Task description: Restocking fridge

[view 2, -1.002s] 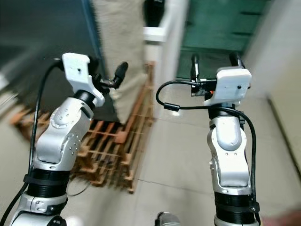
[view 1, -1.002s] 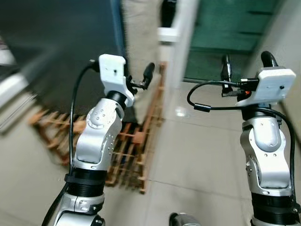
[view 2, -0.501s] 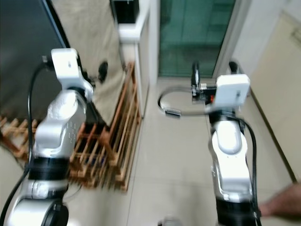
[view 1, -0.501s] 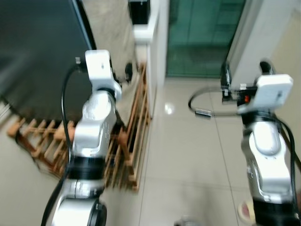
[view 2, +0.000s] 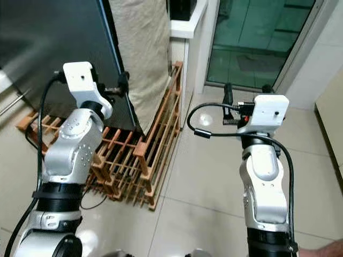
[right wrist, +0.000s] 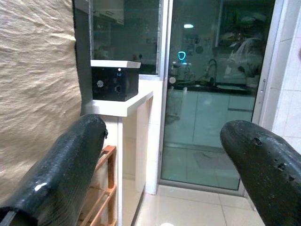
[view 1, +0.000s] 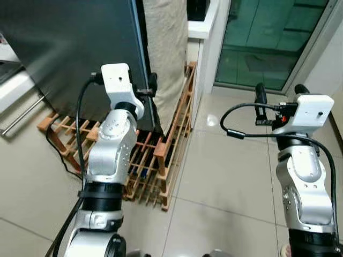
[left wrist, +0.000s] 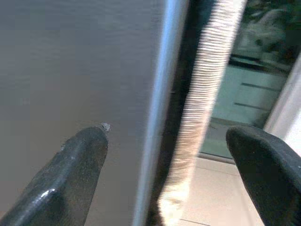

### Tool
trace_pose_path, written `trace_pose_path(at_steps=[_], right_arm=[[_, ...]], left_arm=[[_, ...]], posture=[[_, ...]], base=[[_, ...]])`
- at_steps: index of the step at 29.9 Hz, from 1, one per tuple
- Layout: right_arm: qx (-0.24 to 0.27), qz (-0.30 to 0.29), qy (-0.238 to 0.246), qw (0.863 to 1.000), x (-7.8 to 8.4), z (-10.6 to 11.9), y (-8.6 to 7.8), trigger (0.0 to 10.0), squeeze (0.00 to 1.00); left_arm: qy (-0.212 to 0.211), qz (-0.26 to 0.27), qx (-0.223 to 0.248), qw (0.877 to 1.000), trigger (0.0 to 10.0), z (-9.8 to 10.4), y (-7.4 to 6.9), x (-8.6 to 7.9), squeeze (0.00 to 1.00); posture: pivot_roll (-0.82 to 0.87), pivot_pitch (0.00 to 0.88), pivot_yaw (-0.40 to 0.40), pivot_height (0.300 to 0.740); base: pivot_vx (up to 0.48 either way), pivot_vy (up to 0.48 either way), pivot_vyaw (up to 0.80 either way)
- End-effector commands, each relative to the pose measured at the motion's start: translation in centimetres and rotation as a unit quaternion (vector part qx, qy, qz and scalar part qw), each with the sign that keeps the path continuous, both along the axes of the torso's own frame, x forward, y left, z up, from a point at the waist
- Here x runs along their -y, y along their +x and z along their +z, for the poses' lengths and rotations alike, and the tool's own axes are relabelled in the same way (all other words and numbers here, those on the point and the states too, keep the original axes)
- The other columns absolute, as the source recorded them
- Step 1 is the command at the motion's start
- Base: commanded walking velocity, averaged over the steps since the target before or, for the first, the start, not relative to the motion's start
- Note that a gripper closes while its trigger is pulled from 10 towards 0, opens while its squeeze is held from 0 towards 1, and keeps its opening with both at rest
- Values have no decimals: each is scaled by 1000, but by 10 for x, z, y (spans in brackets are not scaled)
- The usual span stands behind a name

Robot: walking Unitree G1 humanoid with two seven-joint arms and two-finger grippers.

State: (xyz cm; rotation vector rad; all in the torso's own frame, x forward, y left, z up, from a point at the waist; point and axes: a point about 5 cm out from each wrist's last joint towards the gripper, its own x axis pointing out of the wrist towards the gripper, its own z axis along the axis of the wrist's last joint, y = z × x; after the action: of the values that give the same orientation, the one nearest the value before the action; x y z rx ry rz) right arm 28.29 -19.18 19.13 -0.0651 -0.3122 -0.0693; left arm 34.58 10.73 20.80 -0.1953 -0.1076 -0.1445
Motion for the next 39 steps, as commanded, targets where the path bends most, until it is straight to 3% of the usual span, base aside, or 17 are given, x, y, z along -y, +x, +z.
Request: trace_pose_path(at_steps=[1, 10, 12, 18, 39], right_arm=[[-8, 2, 6, 1000, 1, -3, 0, 10000, 27], [-16, 0, 5, 1000, 3, -6, 0, 10000, 27], [-19, 1, 5, 1000, 2, -8, 0, 10000, 27], [-18, 1, 4, 1000, 1, -8, -1, 10000, 27], [-22, -4, -1, 1000, 4, -10, -4, 10000, 27]], left_arm=[[-2, -24, 17, 1000, 10000, 10, 1, 8, 0], [6, -50, 7, 999, 10000, 2, 4, 23, 0], [14, -39, -12, 999, 10000, -7, 13, 27, 0], [12, -27, -22, 999, 10000, -10, 23, 28, 0], [-7, -37, -13, 999, 10000, 0, 46, 47, 0]], posture=[[-165, 41, 50, 740], [-164, 39, 49, 740], [-169, 39, 54, 740], [-183, 41, 57, 740], [-198, 45, 60, 740]], base=[[0, 0, 0], [0, 0, 0], [0, 0, 0], [0, 0, 0], [0, 0, 0]])
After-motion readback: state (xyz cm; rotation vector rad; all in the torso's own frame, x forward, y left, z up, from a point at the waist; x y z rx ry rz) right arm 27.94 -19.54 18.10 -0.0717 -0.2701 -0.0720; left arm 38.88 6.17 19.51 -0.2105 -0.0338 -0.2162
